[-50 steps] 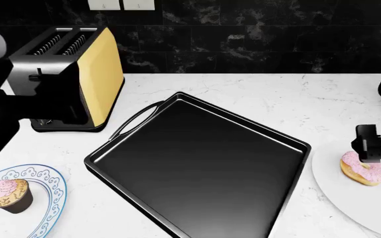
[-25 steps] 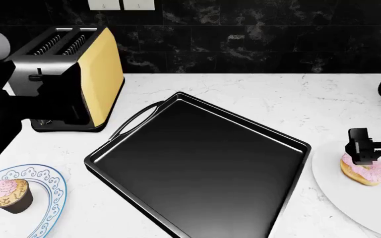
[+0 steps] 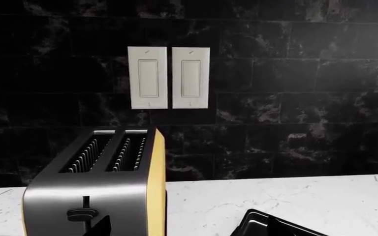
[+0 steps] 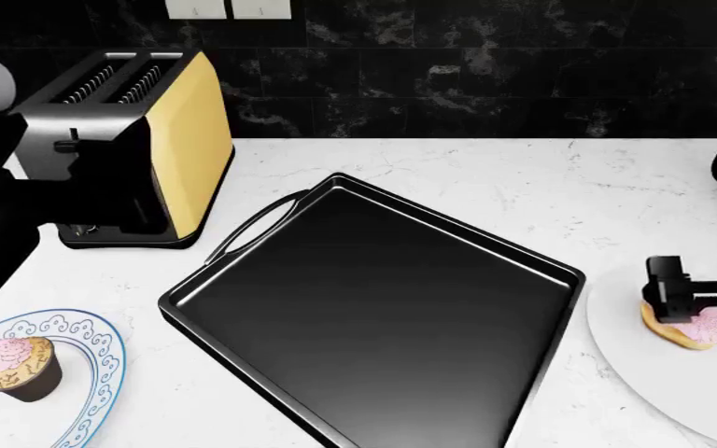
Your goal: Move the dessert items from the plate to the tray.
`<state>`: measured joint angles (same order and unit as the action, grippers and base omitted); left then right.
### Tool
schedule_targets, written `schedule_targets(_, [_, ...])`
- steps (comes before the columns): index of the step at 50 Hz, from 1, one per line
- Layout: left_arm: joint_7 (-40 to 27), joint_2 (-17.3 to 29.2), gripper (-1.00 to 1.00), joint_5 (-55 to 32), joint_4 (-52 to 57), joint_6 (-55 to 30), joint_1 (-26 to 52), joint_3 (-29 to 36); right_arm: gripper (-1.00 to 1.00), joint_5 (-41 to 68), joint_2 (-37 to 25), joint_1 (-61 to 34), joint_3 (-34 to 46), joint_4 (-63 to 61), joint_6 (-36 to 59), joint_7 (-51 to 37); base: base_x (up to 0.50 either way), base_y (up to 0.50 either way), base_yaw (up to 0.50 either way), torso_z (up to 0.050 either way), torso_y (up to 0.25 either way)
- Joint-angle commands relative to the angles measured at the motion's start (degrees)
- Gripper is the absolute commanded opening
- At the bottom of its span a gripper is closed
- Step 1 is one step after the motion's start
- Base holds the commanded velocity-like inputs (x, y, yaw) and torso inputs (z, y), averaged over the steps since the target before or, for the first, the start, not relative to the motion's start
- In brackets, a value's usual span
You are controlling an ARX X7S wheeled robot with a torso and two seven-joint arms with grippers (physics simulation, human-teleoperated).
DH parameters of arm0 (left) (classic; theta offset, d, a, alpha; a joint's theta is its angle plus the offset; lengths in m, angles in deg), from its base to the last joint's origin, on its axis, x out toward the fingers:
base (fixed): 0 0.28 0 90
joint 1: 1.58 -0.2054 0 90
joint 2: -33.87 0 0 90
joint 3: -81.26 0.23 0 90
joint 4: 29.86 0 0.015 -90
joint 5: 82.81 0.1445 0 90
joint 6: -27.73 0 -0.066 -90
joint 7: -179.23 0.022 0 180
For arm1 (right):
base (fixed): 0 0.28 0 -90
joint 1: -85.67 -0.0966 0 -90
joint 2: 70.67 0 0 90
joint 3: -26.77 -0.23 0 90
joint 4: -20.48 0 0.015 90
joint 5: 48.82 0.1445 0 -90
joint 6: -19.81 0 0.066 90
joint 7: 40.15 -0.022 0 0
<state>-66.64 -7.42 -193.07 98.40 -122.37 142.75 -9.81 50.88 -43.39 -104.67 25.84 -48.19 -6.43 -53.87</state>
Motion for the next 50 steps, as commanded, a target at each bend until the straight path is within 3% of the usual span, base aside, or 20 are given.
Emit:
schedule_targets(1, [0.1, 0.1, 1.0, 0.2, 0.2, 0.4, -0.2, 0.0, 1.0, -0.5, -0.2, 2.4, 0.3, -0.4, -2.0, 0.8, 0.0, 0.0, 0.0, 0.0, 0.0])
schedule_targets(15, [0.0, 0.4, 1.0, 0.4, 0.4, 0.7, -0.6, 0.1, 1.0, -1.2, 0.4, 2.5, 0.4, -0.3, -2.0, 1.9, 0.0, 0.0, 0.0, 0.0, 0.0])
schedule_targets(16, [0.0, 0.4, 1.0, 0.4, 0.4, 0.7, -0.7, 0.0, -1.0, -1.2, 0.4, 2.4, 0.3, -0.3, -2.0, 1.8, 0.0, 0.0, 0.0, 0.0, 0.0])
schedule_targets(30, [0.7, 0.5, 1.0, 1.4, 0.4, 0.9, -1.4, 0.0, -1.0, -1.1, 0.1, 0.1, -0.2, -0.8, 0.2, 1.3, 0.0, 0.0, 0.0, 0.0, 0.0])
schedule_targets(41, [1.2, 0.2, 1.0, 2.1, 0.2, 1.0, -1.4, 0.4, -1.0, -4.3, 0.4, -13.8, -2.1, -1.4, 10.7, 1.2, 0.0, 0.0, 0.0, 0.0, 0.0])
schedule_targets(50, [1.5, 0.3, 1.0, 2.2, 0.5, 1.3, -2.1, 0.0, -1.0, -11.2, 4.6, -19.7, -1.4, 2.1, 12.8, 8.1, 0.0, 0.0, 0.0, 0.0, 0.0])
